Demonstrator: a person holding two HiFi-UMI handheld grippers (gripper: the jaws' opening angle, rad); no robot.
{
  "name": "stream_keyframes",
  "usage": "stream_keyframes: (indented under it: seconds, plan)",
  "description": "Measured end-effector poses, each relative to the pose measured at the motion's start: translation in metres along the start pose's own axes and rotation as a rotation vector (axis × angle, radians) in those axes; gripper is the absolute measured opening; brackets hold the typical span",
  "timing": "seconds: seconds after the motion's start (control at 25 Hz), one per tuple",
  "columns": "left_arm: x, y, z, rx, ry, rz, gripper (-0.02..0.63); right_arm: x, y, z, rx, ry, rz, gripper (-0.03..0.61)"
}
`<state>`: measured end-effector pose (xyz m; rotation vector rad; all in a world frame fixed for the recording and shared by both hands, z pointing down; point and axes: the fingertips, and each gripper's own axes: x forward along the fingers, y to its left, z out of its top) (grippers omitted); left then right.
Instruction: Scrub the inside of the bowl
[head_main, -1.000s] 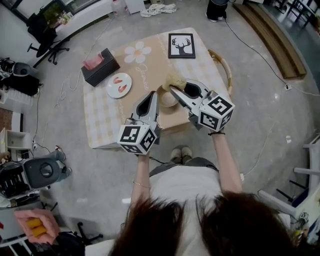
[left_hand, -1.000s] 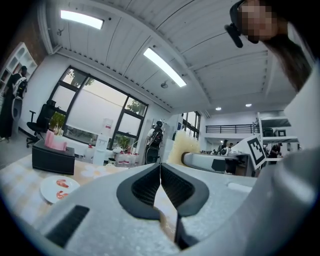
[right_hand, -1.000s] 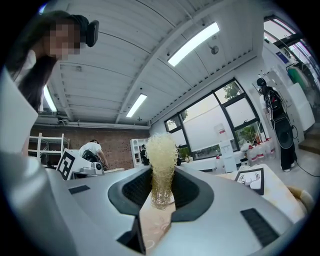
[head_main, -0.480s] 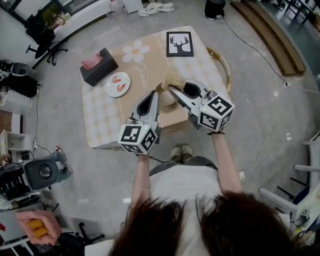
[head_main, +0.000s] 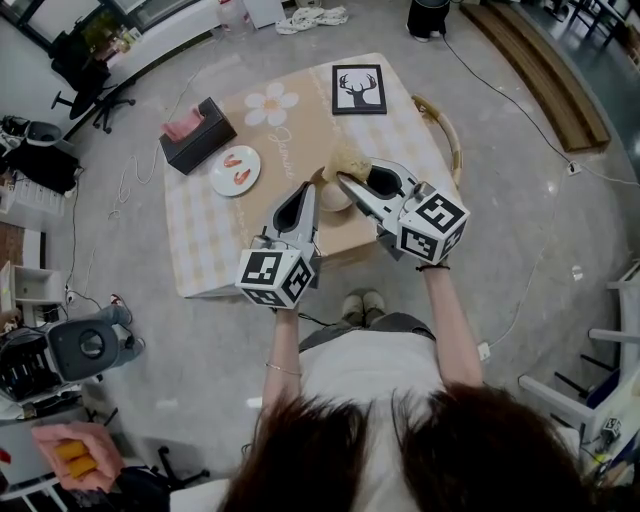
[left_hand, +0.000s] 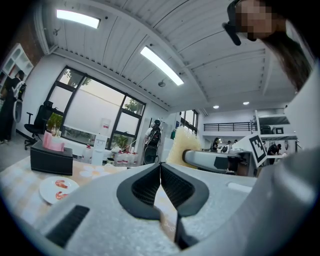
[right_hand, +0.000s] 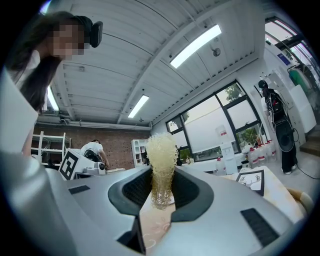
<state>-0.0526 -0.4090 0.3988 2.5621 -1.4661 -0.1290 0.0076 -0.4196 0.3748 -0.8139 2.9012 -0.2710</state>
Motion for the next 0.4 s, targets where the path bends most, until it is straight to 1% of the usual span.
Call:
stream_keyframes:
  seconds: [0.4]
  plan:
    - [0.0007, 0.0025, -0.0006, -0.004, 0.002, 0.008, 0.014, -0.0002, -0.0029, 0.0004, 0.007, 0.001, 0.0, 0.098]
